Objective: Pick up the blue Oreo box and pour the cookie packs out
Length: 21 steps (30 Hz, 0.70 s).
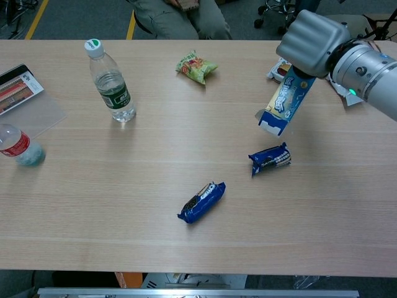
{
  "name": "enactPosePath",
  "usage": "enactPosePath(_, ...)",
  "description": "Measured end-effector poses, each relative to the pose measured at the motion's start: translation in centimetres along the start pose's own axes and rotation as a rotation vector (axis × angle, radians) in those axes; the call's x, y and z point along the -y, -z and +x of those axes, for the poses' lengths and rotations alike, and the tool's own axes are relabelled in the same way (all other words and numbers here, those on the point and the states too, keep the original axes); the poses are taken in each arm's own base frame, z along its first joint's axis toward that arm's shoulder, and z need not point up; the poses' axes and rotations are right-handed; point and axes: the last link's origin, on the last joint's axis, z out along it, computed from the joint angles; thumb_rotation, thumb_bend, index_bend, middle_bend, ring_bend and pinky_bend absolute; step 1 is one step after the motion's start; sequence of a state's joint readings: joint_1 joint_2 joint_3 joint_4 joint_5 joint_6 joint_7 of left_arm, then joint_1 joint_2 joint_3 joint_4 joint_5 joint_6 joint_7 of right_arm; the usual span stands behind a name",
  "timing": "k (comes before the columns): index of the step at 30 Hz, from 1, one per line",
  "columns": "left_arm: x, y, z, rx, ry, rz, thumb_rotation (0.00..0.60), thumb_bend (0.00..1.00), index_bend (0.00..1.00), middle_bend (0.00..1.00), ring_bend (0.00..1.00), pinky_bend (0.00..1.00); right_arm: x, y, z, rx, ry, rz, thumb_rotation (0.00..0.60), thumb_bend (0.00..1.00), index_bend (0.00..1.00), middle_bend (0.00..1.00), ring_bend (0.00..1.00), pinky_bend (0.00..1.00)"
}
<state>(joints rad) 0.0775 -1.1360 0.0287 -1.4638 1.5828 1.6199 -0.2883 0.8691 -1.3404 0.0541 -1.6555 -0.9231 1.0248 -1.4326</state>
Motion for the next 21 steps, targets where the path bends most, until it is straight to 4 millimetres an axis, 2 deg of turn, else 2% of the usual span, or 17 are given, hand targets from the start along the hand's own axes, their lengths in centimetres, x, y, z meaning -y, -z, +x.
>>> enactPosePath(7, -0.3, 0.2, 0.5, -0.011, -0.010, -0.008, 0.600, 0.26, 0.16, 0.13, 0.10, 0.07, 3.9, 0.1, 0.5, 0.046, -0.167, 0.016, 0.600, 0.09, 0.48, 0.45, 0.31, 0.26)
enactPosePath(11, -0.3, 0.4, 0.6, -0.011, -0.013, -0.006, 0.600, 0.26, 0.16, 0.13, 0.10, 0.07, 5.5, 0.0, 0.5, 0.105, -0.250, 0.008, 0.600, 0.09, 0.40, 0.40, 0.27, 0.26)
enactPosePath(14, -0.3, 0.5, 0.7, -0.012, -0.015, -0.004, 0.600, 0.26, 0.16, 0.13, 0.10, 0.07, 6.6, -0.1, 0.8, 0.144, -0.293, 0.001, 0.600, 0.09, 0.31, 0.37, 0.24, 0.26)
enactPosePath(16, -0.3, 0.6, 0.7, -0.013, -0.016, -0.003, 0.600, 0.26, 0.16, 0.13, 0.10, 0.07, 7.1, -0.2, 1.2, 0.159, -0.317, -0.004, 0.600, 0.08, 0.21, 0.32, 0.21, 0.26)
enactPosePath(19, -0.3, 0.6, 0.8, -0.014, -0.017, -0.002, 0.600, 0.26, 0.16, 0.13, 0.10, 0.07, 7.3, -0.3, 1.7, 0.172, -0.353, -0.012, 0.600, 0.08, 0.08, 0.24, 0.15, 0.24)
enactPosePath(21, -0.2, 0.6, 0.8, -0.015, -0.018, -0.001, 0.600, 0.26, 0.16, 0.13, 0.10, 0.07, 7.3, -0.3, 1.9, 0.178, -0.379, -0.011, 0.600, 0.07, 0.03, 0.20, 0.13, 0.24)
